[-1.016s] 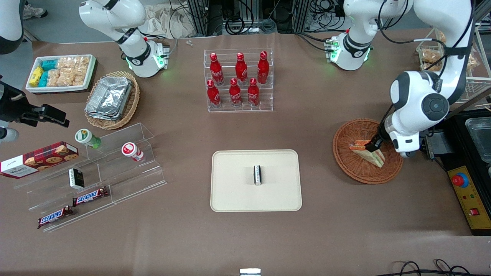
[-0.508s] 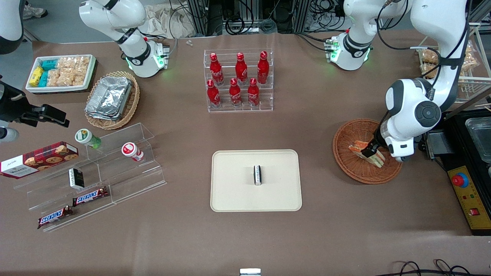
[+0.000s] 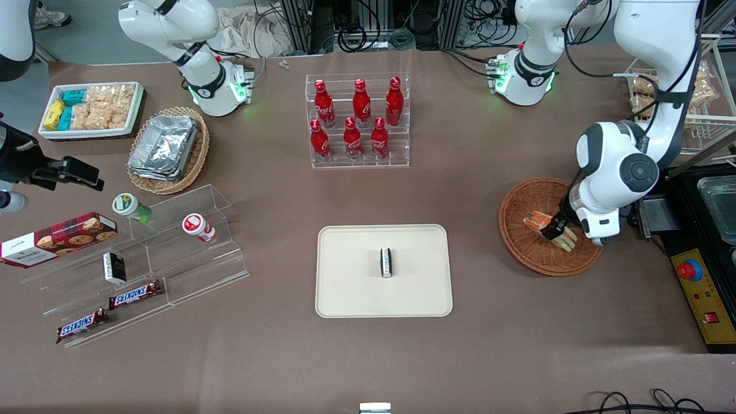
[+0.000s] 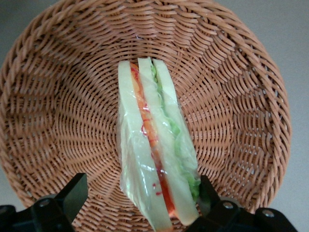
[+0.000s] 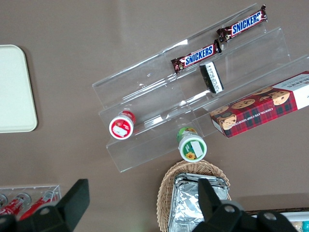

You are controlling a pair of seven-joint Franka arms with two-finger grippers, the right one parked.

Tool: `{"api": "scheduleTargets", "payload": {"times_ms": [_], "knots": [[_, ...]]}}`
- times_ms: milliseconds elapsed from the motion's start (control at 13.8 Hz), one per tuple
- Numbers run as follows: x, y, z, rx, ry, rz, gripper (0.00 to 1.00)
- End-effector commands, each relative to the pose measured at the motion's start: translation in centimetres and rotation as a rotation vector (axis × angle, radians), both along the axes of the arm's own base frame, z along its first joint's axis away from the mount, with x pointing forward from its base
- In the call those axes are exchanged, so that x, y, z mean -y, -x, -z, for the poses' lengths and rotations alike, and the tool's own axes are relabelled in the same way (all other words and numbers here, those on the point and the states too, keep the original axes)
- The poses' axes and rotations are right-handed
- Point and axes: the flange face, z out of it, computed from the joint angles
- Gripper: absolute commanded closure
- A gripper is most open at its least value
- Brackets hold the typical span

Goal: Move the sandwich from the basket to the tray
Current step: 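Lower the left gripper onto the wrapped sandwich and close on it, then lift the sandwich from the basket and carry it toward the cream tray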

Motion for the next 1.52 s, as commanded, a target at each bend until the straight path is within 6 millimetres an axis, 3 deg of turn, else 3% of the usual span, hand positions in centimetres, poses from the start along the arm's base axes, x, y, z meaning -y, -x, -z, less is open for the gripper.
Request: {"api": "scheduleTargets", "payload": {"times_ms": [0,73,145,218,290,435,508,798,944,1089,1452], "knots": [[-0.1,-0.2,2.1,0.018,-0.01,-0.014,0.0],[-0.1,-0.2,2.4,0.016,-0.01,-0.014,0.08],[-0.2,-0.3,2.3,0.017,-0.009,-0.017,0.32],[-0.3,-0.4,2.0,0.023,-0.009,-0.024,0.74],[-0.5,-0.5,1.6,0.031,-0.009,-0.027,1.0],[-0.5,-0.8,0.9,0.043,-0.008,-0.024,1.0],[-0.4,-1.0,-0.4,0.058,-0.007,-0.012,1.0],[1.5,-1.3,-9.0,0.003,0.002,0.146,1.0],[4.9,-1.8,-12.2,-0.039,0.012,0.265,1.0],[9.2,-2.0,-13.9,-0.018,0.029,0.436,1.0],[18.1,-1.8,-13.9,0.07,0.083,0.719,1.0]]}}
